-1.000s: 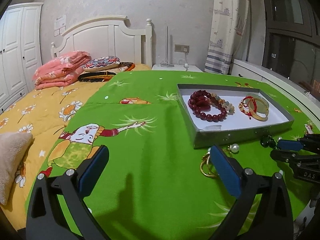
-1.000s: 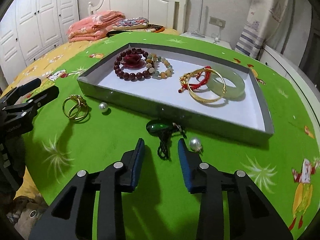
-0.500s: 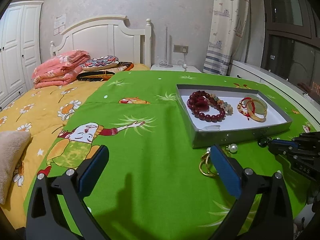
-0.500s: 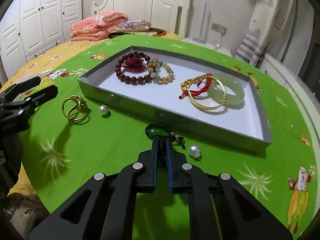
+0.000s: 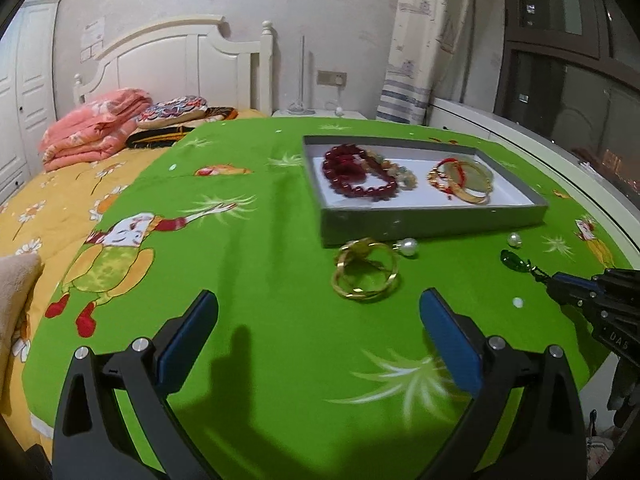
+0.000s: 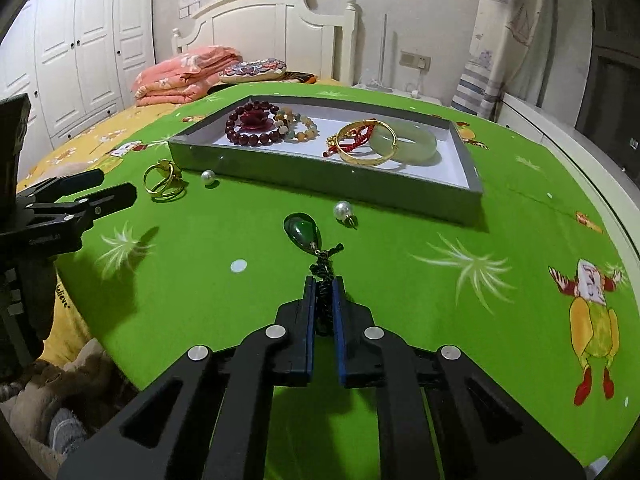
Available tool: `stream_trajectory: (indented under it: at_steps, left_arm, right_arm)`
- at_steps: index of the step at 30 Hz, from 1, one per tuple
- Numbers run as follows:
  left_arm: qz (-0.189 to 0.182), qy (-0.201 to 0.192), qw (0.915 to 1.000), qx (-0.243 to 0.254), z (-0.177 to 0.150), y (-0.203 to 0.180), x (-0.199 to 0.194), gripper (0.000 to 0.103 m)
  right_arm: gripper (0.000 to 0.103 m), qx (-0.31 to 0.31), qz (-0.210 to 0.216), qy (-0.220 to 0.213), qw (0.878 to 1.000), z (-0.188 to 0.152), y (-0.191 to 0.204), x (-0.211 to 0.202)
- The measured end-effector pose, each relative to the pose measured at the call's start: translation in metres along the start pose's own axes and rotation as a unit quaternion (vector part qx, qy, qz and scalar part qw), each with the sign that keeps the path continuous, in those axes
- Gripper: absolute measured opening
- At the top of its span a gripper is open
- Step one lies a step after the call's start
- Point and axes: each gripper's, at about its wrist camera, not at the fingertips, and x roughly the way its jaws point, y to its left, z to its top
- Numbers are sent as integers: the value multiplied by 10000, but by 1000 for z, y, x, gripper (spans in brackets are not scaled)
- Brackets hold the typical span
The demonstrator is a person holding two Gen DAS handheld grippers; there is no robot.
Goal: Organize jewelry
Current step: 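Grasp the green jade pendant with the right tool while the left grasps the gold ring, then carry pendant and ring into the tray and open both tools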
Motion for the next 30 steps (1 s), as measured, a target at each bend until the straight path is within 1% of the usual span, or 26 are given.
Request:
stream_trajectory:
  at_steps: [2, 4, 6, 7, 8, 9, 11, 13, 14, 18, 20, 23, 27, 28, 30]
  left_arm:
    - [-59, 40, 10000, 25, 3, -7, 2, 98]
    - [-18, 115, 9999, 13, 6, -12, 7, 98]
    - [55, 292, 9995, -47, 11, -16, 18, 97]
    - [66, 368, 9993, -90, 13, -17, 23, 96]
    - [94, 464, 9988, -145, 15, -18, 28, 91]
    - [162, 580, 9980, -182, 16, -21, 34, 89]
    - [318, 756, 9965, -176, 18, -23, 43, 71]
    - [423, 728, 9963, -196, 18, -22, 44, 59]
    - [428, 736, 9961, -211, 19, -22, 45, 55]
    - [394, 742, 9962, -243, 22, -22, 49, 53]
    - [363, 649, 9971, -128, 21, -25, 48, 38]
    - [270, 564, 9980, -74, 18, -25, 44, 37]
    - [148, 432, 9989, -68, 8, -21, 33, 37]
    - [125, 408, 9991, -67, 6, -21, 31, 37]
    - [82, 362, 9993, -77, 2, -18, 26, 37]
  right_arm:
    - [10, 9, 52, -18, 10000, -1, 0, -1]
    - [10, 23, 101, -37, 9999, -2, 0, -2]
    - [10, 26, 153, -66, 9999, -3, 0, -3]
    - [10, 25, 167, -80, 9998, -3, 1, -3]
    - [10, 29, 177, -91, 9998, -4, 0, -3]
    - [10, 45, 190, -98, 9998, -4, -1, -3]
    - [10, 71, 196, -109, 9997, -5, -3, -4]
    - [10, 100, 218, -121, 9996, -5, -5, -4]
    - [10, 105, 224, -125, 9996, -5, -5, -5]
    - [10, 97, 226, -140, 9996, -6, -5, -5]
    - [10, 134, 264, -153, 9994, -7, -7, -5]
    - [11, 206, 334, -136, 9991, -7, -9, -5]
    - [12, 171, 286, -143, 9993, -7, -7, -5]
    - [14, 177, 276, -143, 9994, -6, -7, -4]
    - [27, 166, 282, -154, 9993, -5, -5, -3]
